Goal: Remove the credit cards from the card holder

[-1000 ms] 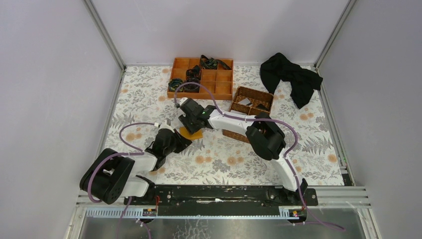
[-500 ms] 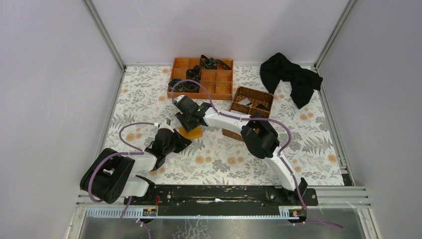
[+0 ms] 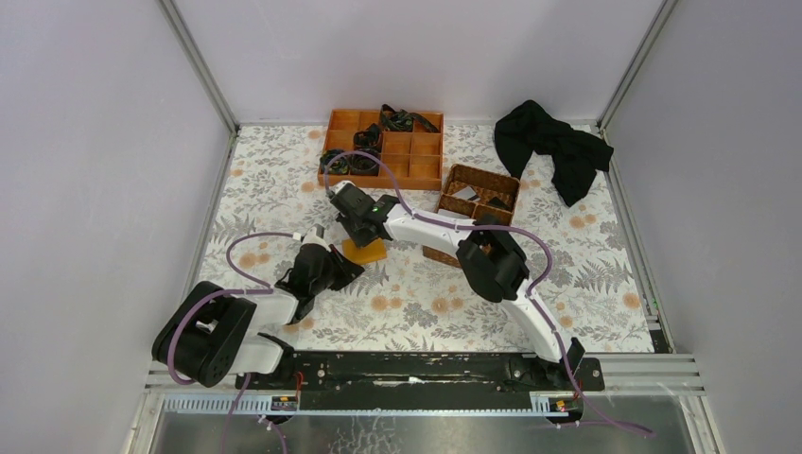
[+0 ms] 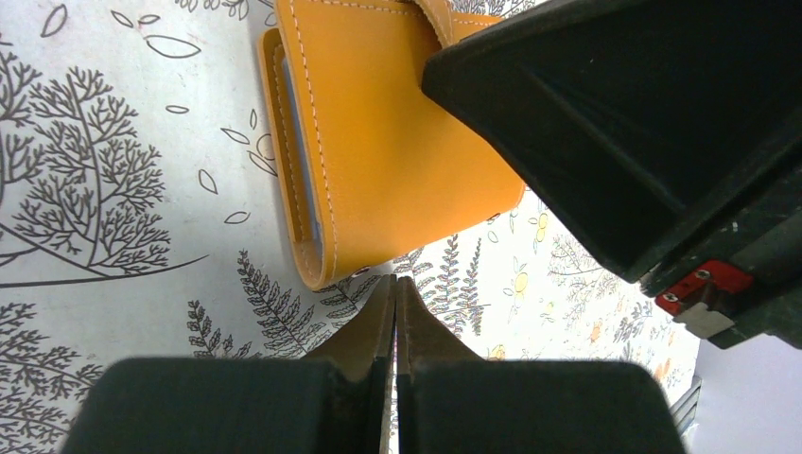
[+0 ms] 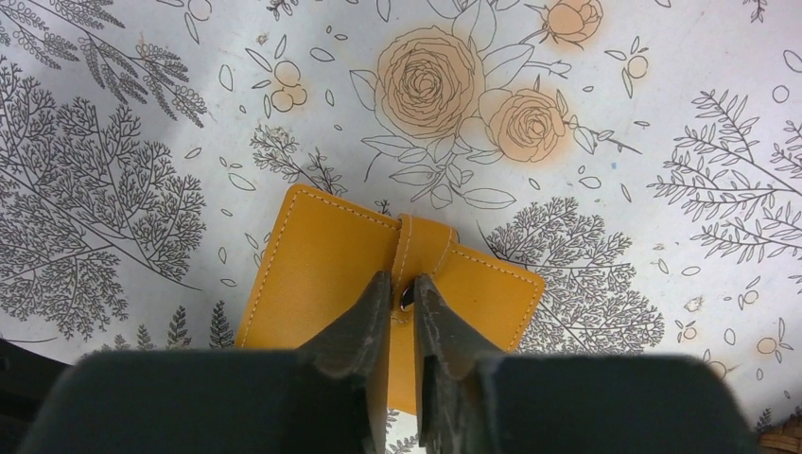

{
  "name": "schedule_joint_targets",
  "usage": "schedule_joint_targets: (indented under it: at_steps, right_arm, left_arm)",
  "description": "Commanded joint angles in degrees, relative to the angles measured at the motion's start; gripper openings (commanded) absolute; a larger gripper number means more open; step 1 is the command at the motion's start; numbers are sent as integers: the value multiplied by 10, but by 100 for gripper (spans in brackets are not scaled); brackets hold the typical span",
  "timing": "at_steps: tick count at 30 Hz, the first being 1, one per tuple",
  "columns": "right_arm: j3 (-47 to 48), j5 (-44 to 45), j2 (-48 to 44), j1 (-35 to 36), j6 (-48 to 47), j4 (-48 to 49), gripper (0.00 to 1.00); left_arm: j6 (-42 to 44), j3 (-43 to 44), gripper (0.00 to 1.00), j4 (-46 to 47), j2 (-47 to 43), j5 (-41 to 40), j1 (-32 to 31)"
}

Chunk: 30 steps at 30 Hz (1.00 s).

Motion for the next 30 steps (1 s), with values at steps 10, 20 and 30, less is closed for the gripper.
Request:
schedule_joint_targets:
  at_steps: [10, 20, 30]
  right_arm:
    - [12, -29, 4, 1, 16, -17, 0]
    - [-22, -82, -55, -18, 36, -2, 0]
    - [-21, -70, -128, -37, 35, -20, 0]
  left_arm:
    - [-8, -7, 0, -2, -16, 48, 10]
    - [-19, 0, 0, -5, -39, 50, 11]
    - [-9, 14, 0, -33, -67, 46, 12]
